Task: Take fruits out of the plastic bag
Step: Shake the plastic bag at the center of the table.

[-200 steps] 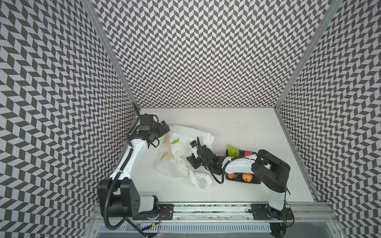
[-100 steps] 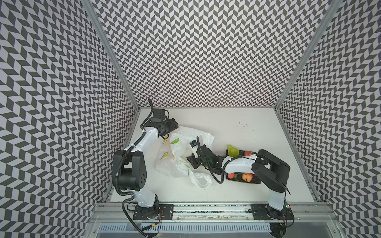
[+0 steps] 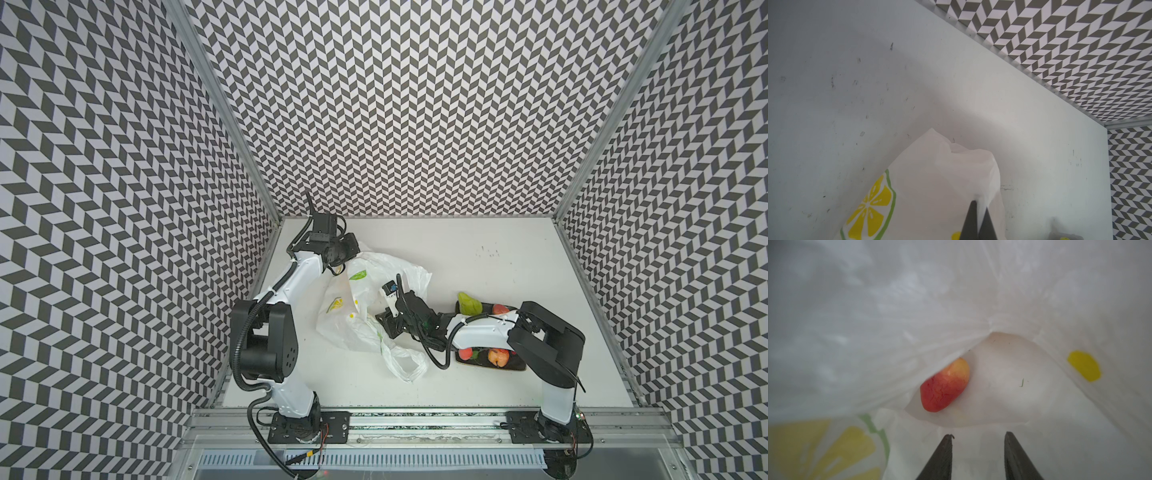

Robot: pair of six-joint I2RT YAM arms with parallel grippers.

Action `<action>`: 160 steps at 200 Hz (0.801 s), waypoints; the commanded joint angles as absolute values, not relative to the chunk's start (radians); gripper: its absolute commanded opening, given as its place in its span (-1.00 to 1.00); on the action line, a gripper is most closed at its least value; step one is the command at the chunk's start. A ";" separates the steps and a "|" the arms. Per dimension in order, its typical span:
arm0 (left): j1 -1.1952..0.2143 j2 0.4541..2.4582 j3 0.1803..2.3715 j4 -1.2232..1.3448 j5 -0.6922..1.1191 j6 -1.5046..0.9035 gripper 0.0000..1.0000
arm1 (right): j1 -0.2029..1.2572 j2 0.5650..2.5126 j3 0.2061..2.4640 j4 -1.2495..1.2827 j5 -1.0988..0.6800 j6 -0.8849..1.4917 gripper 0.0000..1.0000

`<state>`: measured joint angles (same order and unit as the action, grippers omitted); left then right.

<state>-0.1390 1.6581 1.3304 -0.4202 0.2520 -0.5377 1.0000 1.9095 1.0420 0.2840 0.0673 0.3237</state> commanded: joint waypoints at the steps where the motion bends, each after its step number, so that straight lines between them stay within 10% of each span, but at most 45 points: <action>1: -0.190 1.540 1.361 -0.408 0.273 -0.494 -1.00 | 0.986 1.873 1.029 0.311 0.097 0.336 -0.19; 93: -0.245 1.339 1.089 -0.366 0.262 -0.485 -1.00 | 0.978 1.832 0.952 0.317 0.109 0.358 -0.16; 160: -0.239 1.382 1.043 -0.322 0.265 -0.463 -1.00 | 0.964 1.770 0.971 0.224 0.102 0.330 0.32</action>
<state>-0.2462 1.3838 1.0534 -0.3611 0.2588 -0.4892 0.9760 1.8217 0.9581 0.2436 0.0967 0.3550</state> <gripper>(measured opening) 0.047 0.631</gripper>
